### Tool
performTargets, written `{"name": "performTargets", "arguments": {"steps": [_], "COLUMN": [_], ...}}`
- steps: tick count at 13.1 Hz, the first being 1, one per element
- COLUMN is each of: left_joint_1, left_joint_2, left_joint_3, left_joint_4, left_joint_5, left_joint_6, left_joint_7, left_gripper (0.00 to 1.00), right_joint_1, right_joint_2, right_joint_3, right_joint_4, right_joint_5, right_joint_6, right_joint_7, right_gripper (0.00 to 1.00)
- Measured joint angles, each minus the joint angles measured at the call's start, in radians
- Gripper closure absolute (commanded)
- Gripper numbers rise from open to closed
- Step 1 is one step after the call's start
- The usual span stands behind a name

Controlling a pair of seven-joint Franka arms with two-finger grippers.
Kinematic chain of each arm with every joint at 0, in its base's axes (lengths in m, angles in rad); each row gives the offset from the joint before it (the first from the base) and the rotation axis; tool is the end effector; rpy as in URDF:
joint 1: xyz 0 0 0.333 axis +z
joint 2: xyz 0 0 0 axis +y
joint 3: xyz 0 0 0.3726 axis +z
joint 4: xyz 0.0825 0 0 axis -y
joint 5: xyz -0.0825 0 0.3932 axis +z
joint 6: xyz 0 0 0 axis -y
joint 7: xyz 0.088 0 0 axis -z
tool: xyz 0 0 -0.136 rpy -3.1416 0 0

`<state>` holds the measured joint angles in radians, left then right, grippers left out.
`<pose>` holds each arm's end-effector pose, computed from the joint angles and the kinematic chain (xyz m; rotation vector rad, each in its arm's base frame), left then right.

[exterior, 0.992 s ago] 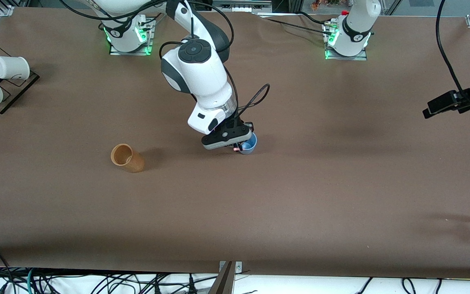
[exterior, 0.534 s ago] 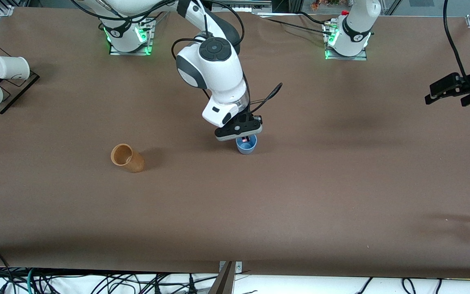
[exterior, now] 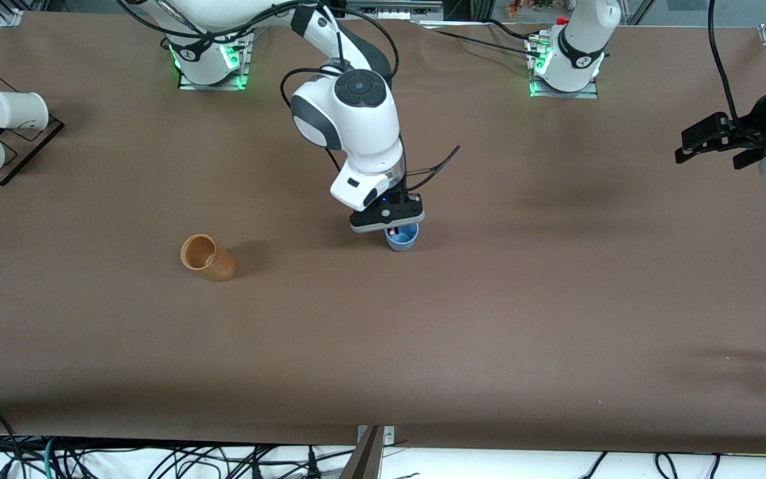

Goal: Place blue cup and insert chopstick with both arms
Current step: 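Open the right gripper and raise it away from the blue cup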

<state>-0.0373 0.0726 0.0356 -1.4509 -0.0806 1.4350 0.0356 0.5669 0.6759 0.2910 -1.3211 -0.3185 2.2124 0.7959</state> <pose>0.5737 -0.0137 0.6569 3.0588 -0.0683 -0.1334 0.5825 0.5560 0.3859 -3.0040 -0.2088 -0.3666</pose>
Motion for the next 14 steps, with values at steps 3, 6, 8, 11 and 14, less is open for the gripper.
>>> {"name": "performTargets", "arguments": {"steps": [3, 6, 8, 11, 14], "left_joint_1": [0.001, 0.003, 0.003, 0.003, -0.001], "left_joint_2": [0.003, 0.003, 0.003, 0.003, 0.003], "left_joint_3": [0.0, 0.001, 0.001, 0.001, -0.001], "left_joint_4": [-0.005, -0.008, -0.008, -0.009, -0.009], "left_joint_5": [0.0, 0.0, 0.0, 0.0, 0.0], "left_joint_6": [0.0, 0.0, 0.0, 0.0, 0.0], "left_joint_7": [0.0, 0.001, 0.002, 0.005, 0.008], "left_gripper": [0.0, 0.0, 0.0, 0.0, 0.0], "right_joint_1": [0.0, 0.001, -0.004, -0.042, -0.148], "right_joint_2": [0.01, 0.002, -0.024, -0.073, -0.145], "right_joint_3": [0.0, 0.0, -0.002, -0.006, -0.014], "right_joint_4": [0.002, 0.036, 0.079, 0.158, 0.183], "right_joint_5": [0.0, -0.001, -0.001, 0.036, 0.143], "right_joint_6": [-0.026, -0.121, -0.235, -0.428, -0.553], "right_joint_7": [0.011, 0.012, 0.012, -0.043, -0.214], "right_gripper": [0.0, 0.0, 0.0, 0.0, 0.0]}}
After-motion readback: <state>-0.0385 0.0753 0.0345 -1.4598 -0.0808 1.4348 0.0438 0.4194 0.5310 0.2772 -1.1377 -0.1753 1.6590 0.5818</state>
